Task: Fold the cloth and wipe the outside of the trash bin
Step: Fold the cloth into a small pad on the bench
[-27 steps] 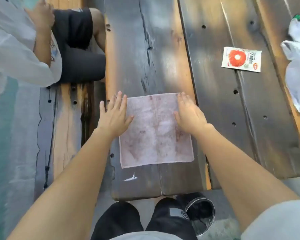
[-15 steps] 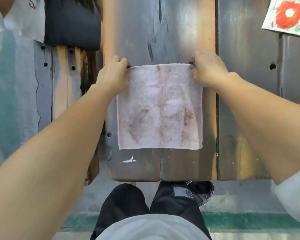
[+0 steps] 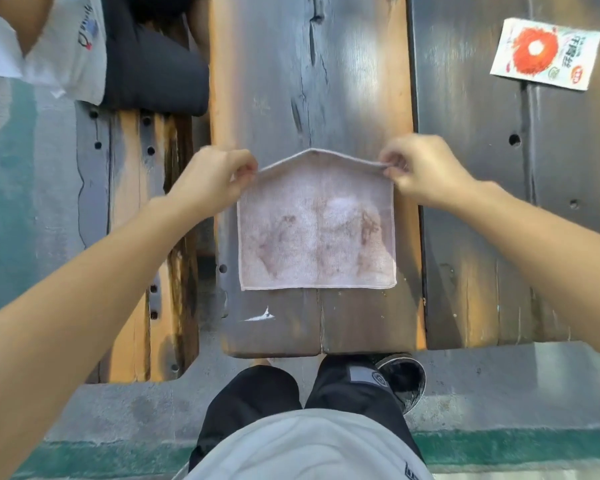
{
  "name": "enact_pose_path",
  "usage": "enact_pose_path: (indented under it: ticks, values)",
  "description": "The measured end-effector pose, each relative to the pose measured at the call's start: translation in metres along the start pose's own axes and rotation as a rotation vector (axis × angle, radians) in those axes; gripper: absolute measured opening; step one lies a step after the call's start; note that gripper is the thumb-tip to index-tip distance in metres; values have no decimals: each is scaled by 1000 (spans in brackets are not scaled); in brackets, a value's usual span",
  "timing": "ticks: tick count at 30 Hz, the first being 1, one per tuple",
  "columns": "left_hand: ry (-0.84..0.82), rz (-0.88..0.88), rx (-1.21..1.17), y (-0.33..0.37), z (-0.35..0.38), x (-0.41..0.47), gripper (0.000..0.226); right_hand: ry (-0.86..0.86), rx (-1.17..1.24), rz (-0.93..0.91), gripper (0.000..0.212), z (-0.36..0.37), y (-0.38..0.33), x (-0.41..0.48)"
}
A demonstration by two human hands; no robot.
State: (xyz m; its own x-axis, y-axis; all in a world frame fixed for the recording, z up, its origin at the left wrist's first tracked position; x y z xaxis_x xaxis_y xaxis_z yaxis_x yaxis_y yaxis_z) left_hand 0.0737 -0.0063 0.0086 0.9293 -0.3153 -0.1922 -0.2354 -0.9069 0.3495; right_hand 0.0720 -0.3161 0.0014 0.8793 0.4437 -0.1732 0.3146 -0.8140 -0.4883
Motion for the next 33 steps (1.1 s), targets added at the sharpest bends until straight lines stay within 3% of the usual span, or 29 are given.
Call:
enact_pose_path:
  ticks: [11, 21, 24, 28, 30, 33]
  values:
    - [-280, 198, 67, 8, 67, -134, 18, -232, -11, -125, 16, 72, -52, -140]
    - [-335, 100, 177, 11, 86, -159, 26, -108, -119, -27, 16, 98, -51, -165]
    - [-320, 91, 229, 22, 83, -156, 30, 4, -6, 135, 11, 101, -50, -172]
    - [-317, 178, 306, 64, 81, -117, 33, 236, 193, 516, 12, 100, -39, -180]
    - [-303, 251, 340, 99, 87, -82, 31, 291, 278, 709, 19, 99, -29, -185]
    - [-261, 341, 376, 159, 96, -30, 36, 304, 421, 908, 13, 100, -31, -183]
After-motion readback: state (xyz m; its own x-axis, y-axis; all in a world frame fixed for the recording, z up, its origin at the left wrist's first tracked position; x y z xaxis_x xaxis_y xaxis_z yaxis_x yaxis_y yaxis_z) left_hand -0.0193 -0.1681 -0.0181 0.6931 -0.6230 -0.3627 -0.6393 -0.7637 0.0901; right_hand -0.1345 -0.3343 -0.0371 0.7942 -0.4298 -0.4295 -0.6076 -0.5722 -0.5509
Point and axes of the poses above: each hand's wrist, its own x-axis towards the middle knuckle, its own z-axis out of the palm, y = z × x, the point moved 6 cm from there along x, towards the middle knuckle, and after that the axes turned 11 degrees about -z, right-handed, at the moved point
